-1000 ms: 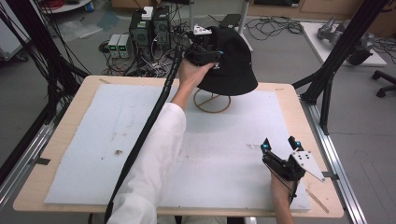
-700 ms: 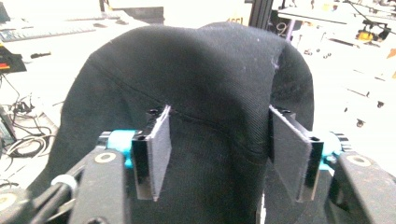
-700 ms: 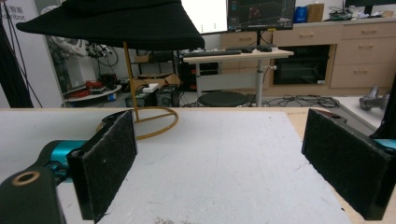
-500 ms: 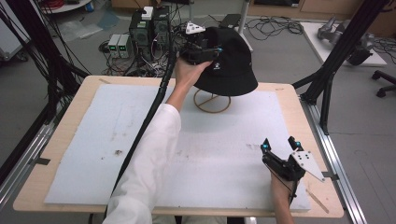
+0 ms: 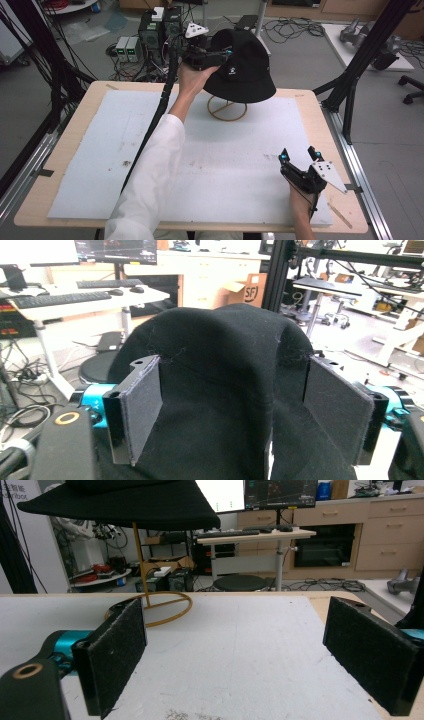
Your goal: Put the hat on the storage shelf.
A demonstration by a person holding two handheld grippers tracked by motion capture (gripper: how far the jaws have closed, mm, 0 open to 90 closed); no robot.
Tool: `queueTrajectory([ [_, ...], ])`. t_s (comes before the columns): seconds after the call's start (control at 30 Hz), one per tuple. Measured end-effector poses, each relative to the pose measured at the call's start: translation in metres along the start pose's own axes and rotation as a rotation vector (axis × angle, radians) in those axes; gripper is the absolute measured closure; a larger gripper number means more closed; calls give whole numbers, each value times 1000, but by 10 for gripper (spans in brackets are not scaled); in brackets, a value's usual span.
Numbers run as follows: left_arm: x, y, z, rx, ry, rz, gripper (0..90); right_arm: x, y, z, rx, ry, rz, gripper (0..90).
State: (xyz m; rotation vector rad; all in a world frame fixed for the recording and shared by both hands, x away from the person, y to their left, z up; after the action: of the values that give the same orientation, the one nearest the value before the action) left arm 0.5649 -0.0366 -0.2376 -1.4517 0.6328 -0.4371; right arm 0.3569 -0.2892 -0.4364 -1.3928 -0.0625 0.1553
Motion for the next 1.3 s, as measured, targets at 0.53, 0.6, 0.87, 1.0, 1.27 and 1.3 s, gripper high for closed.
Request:
queueTrajectory([
  [0.53,-43,-2,1,30,10,-41,230,0,1,0,1,-2,4,97],
  [0.6,-47,-2,0,31,17,-48,230,0,0,1,0,-1,1,97],
  [0.87,-67,6,-9,91,37,-45,224,0,1,1,-1,-2,6,97],
  [1.0,-80,12,-8,100,38,-44,223,0,1,1,-1,-1,5,97],
  [1.27,-110,25,-8,82,60,-96,221,-1,1,1,5,8,3,97],
  [1.3,-112,27,-7,76,56,-101,221,-2,1,0,4,11,1,97],
])
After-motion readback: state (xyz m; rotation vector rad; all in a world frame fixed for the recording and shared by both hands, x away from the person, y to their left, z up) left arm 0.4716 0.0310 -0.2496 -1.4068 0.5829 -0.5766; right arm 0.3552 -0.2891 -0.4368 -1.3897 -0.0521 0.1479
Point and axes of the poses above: each handheld gripper's, and its own axes: x roughly forward along the jaws, y roughly out of its underside, z roughly to its left, the point moved 10 cm from there along x, roughly forward along the jaws, and after that the axes turned 5 degrees about x, right-handed, at the moved point
